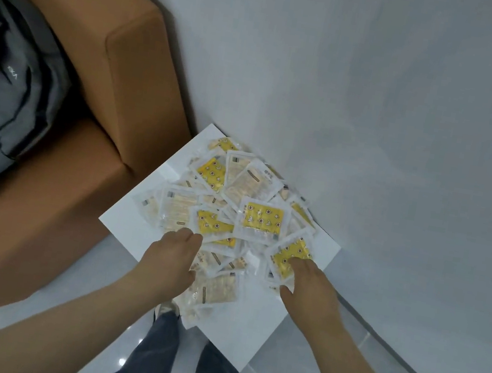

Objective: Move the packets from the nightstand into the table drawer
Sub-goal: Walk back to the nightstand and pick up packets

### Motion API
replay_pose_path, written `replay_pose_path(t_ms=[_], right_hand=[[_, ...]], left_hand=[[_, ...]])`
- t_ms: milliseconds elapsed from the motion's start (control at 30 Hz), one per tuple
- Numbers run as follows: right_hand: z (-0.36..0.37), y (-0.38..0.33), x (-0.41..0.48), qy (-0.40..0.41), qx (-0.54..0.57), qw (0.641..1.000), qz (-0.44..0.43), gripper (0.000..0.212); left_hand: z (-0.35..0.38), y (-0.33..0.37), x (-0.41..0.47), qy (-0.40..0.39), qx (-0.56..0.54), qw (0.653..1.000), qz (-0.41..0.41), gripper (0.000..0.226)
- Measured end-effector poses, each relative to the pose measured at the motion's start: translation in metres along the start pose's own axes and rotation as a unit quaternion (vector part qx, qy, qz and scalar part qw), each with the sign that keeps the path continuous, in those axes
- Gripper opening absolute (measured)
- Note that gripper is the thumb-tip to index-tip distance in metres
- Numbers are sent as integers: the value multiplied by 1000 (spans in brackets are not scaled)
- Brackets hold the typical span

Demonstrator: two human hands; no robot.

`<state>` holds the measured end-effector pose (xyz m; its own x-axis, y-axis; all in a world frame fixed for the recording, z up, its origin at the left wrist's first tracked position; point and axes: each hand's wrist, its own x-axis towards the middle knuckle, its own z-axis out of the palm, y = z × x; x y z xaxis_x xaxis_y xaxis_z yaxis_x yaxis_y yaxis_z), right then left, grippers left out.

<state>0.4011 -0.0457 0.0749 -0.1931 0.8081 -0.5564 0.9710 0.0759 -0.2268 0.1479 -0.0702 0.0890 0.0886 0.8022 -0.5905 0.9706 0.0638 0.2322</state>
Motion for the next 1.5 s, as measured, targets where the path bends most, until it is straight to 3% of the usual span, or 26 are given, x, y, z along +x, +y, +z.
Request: replay_pose_path(t_ms=[100, 267, 533, 900, 1033, 1233, 1333, 1500], right_hand=[[15, 6, 13, 11, -12, 1000, 6, 51], [39, 12, 28, -3, -5, 1000, 26, 77], [67, 20, 43, -25, 37, 998, 50, 105], [85, 19, 46, 24, 39, 997, 58, 97], [79, 27, 48, 25, 65, 997, 36, 74], [66, 39, 45, 32, 110, 993, 1, 55], [67, 39, 42, 13, 99, 995, 0, 63], [83, 26, 43, 13, 67, 997, 39, 98]], left_hand=[[12, -5, 18, 10, 10, 1000, 10, 55], [29, -7, 42, -2, 51, 998, 34, 84], [47, -10, 67, -23, 84, 995, 42, 98], [58, -5, 83, -33, 84, 996, 26, 115], [61, -3, 86, -29, 82, 996, 20, 115], [66, -3, 96, 3, 81, 996, 24, 94], [66, -3, 98, 8, 85, 996, 29, 88], [63, -2, 94, 27, 91, 995, 34, 85]])
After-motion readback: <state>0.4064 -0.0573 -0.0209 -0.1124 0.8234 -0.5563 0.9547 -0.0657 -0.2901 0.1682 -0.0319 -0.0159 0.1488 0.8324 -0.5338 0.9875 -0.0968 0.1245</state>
